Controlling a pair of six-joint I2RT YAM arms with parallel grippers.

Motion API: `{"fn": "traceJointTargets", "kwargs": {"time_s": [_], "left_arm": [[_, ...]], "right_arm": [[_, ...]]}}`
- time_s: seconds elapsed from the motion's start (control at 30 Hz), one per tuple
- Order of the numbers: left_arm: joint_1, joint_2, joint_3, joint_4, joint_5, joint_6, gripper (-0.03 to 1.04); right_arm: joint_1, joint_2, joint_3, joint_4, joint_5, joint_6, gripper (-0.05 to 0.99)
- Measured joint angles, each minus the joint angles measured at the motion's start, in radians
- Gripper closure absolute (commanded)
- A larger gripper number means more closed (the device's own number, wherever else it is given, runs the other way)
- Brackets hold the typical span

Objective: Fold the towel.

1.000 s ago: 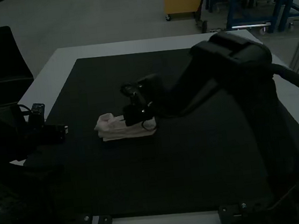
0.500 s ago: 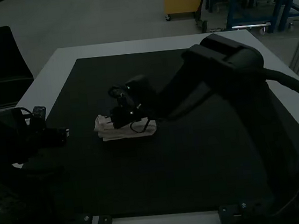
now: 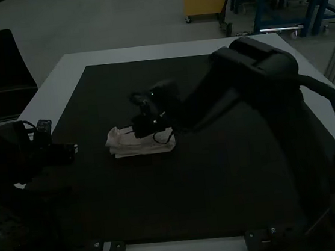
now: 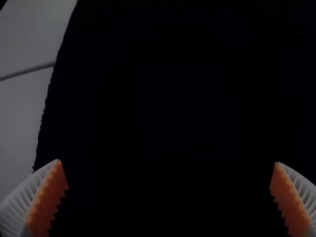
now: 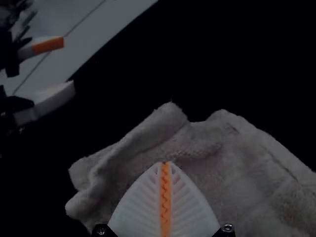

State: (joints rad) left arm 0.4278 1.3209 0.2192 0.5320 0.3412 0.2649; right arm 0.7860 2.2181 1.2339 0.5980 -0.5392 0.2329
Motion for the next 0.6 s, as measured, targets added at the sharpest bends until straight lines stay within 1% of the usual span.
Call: {"fn": "traceJointTargets", "kwargs": {"time_s": [0.1, 0.37, 0.6], "left_arm": [[0.0, 0.0, 0.0, 0.0, 0.0, 0.0, 0.04], [0.0, 0.0, 0.0, 0.0, 0.0, 0.0, 0.04], [0.0, 0.0, 0.0, 0.0, 0.0, 0.0, 0.04]], "right_arm": [[-0.024, 0.0, 0.0, -0.001, 0.0, 0.0, 0.96], [-0.028, 0.0, -0.024, 0.008, -0.005, -0.004, 0.96], [-0.028, 0.006, -0.073, 0.094, -0.015, -0.01, 0.96]]}}
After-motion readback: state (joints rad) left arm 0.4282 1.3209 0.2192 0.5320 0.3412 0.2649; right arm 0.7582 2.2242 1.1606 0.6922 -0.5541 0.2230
